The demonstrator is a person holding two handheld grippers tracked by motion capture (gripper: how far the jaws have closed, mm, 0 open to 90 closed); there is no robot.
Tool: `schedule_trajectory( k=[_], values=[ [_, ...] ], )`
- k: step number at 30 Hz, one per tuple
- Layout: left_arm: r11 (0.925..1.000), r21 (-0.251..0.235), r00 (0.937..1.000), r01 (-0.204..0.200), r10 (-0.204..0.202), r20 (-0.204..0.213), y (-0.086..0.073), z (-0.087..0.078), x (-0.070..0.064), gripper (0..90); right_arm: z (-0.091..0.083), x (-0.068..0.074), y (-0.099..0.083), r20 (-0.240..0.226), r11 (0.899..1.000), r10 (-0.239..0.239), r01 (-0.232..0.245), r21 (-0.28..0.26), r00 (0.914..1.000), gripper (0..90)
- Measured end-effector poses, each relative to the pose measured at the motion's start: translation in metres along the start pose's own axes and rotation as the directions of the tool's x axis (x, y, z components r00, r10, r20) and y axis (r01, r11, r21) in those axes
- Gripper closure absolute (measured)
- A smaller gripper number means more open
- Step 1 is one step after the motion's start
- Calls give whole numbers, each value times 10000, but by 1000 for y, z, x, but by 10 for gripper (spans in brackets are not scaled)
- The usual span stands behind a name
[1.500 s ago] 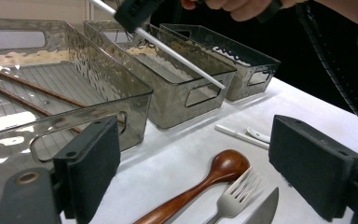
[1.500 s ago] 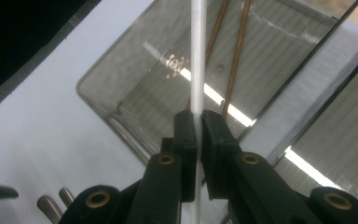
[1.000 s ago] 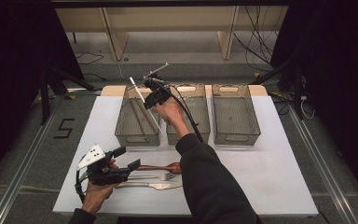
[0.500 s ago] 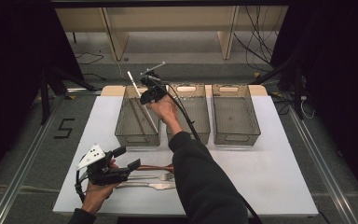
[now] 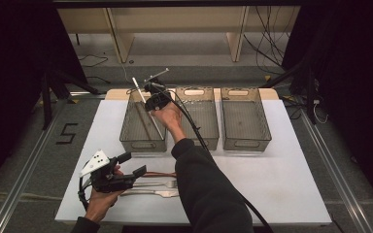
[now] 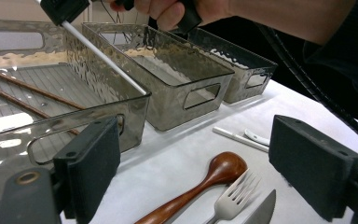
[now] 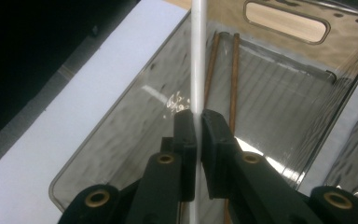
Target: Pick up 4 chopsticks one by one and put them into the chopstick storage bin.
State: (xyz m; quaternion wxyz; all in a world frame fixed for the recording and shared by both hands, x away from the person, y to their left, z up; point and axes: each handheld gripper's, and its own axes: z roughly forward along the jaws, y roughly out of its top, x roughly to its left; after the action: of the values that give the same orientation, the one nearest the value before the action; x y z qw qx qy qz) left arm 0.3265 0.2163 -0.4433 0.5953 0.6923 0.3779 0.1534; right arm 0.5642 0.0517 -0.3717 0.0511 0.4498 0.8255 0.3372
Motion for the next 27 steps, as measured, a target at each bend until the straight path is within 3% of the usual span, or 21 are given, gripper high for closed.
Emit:
schedule_trajectory(
  k=[13,17,20,27],
  values=[
    [10000,-31,10000,21,-21,2,0,0,0,163,11,1,-5,315,9992,27,-40,400,9995,839],
    [10000,-20,10000,4,-4,11,0,0,0,163,15,1,-6,399,9968,-23,-9,798,9992,726],
    [10000,-22,10000,10,-10,4,0,0,0,163,11,3,-6,312,9971,-214,190,741,9993,674],
    [10000,-1,10000,30,-30,-9,0,0,0,163,-11,3,-5,42,9959,-674,670,615,9977,516]
  ],
)
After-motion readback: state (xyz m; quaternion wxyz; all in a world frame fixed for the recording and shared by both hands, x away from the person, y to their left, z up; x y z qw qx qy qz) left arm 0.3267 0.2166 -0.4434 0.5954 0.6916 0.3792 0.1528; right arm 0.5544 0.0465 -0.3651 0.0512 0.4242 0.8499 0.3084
